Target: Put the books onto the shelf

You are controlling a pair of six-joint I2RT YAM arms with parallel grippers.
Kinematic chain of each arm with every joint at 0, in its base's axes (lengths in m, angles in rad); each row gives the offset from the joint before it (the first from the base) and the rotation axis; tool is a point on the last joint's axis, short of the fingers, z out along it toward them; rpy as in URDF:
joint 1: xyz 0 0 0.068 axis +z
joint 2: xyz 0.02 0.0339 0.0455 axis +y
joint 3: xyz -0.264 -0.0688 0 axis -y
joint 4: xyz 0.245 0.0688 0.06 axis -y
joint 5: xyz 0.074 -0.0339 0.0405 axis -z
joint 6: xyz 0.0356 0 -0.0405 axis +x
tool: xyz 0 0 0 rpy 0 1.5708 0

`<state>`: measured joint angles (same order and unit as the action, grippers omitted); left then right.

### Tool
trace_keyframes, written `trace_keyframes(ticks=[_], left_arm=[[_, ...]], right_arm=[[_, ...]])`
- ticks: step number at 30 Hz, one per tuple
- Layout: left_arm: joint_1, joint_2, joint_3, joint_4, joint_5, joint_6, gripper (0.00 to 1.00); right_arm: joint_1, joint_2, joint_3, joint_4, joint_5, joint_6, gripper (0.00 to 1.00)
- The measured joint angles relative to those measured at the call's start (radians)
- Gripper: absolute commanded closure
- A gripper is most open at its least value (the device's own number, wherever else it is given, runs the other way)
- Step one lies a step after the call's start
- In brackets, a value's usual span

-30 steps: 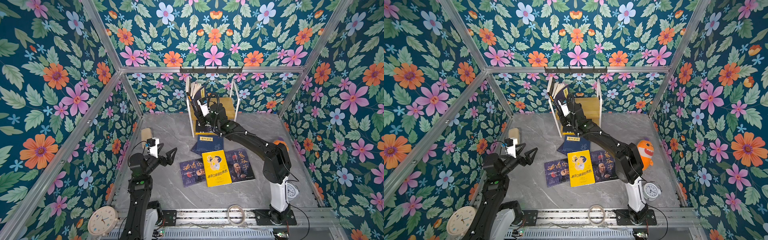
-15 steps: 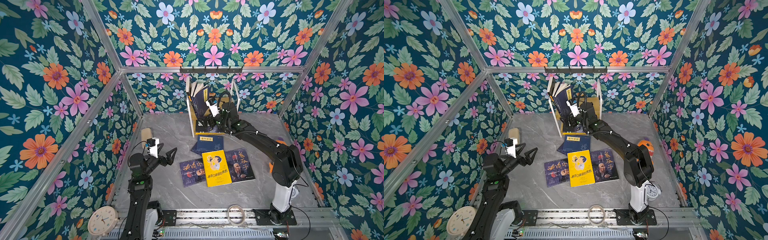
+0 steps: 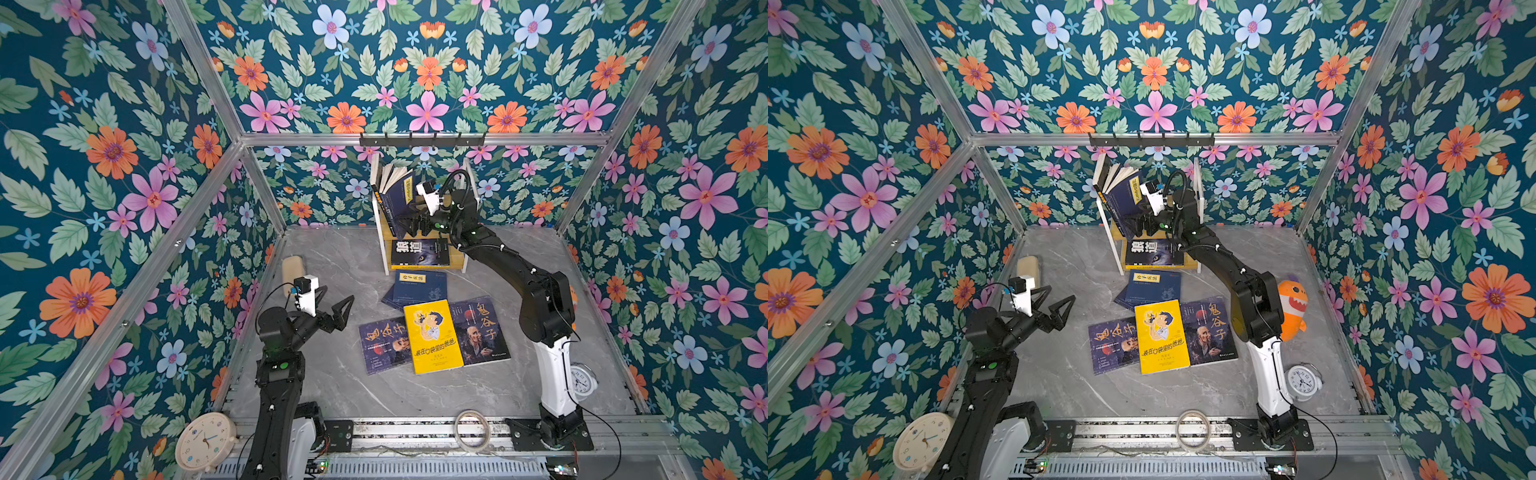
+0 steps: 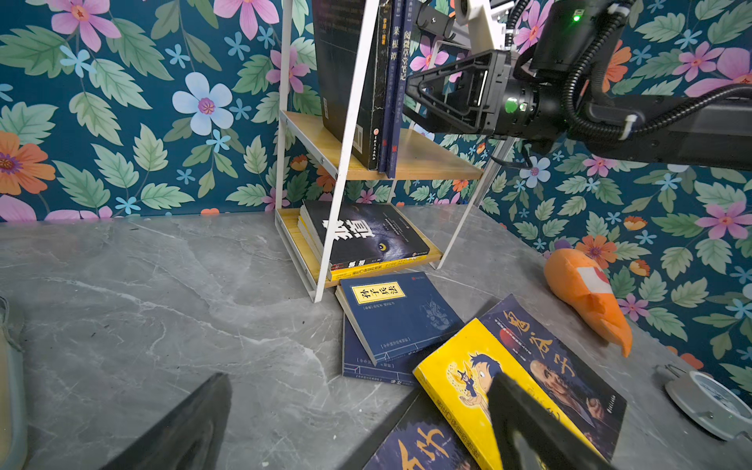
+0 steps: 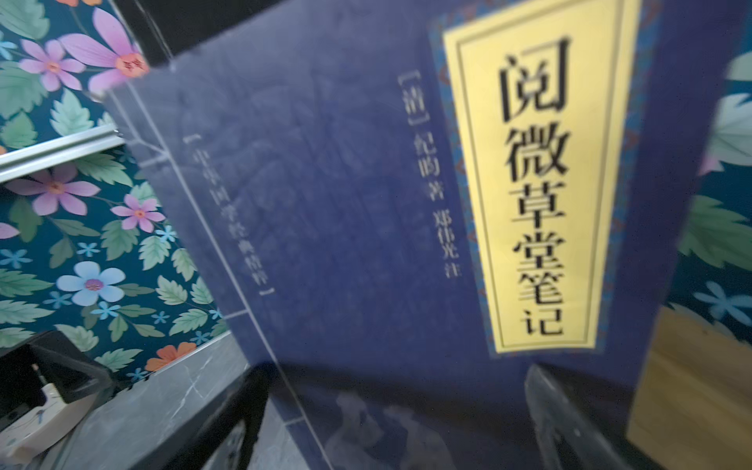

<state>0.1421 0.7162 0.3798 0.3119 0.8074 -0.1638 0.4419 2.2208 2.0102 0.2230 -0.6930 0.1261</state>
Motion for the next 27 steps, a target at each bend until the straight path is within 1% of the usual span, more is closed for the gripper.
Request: trace_keyframes(ticks=[8, 12, 21, 27], left_arm=[[0.0, 0.0, 0.0, -0.007, 0.0, 0.008, 0.0], [0.0, 0.0, 0.001, -0.013, 0.0, 0.008, 0.0], [0.001, 0.006, 0.0, -0.013, 0.0, 0.01, 0.0], [0.002, 0.006, 0.0, -0.013, 0.0, 0.01, 0.0]], right_arm=[[-0.009, 0.132, 0.191, -0.041, -0.153, 0.025, 0.01], [-0.021, 0.175, 0.251, -0.066, -0.219, 0.037, 0.01], [-0.045, 0.156, 0.227, -0.08, -0.322, 0.049, 0.01], [-0.045, 0.155, 0.229, -0.1, -0.335, 0.045, 0.01]])
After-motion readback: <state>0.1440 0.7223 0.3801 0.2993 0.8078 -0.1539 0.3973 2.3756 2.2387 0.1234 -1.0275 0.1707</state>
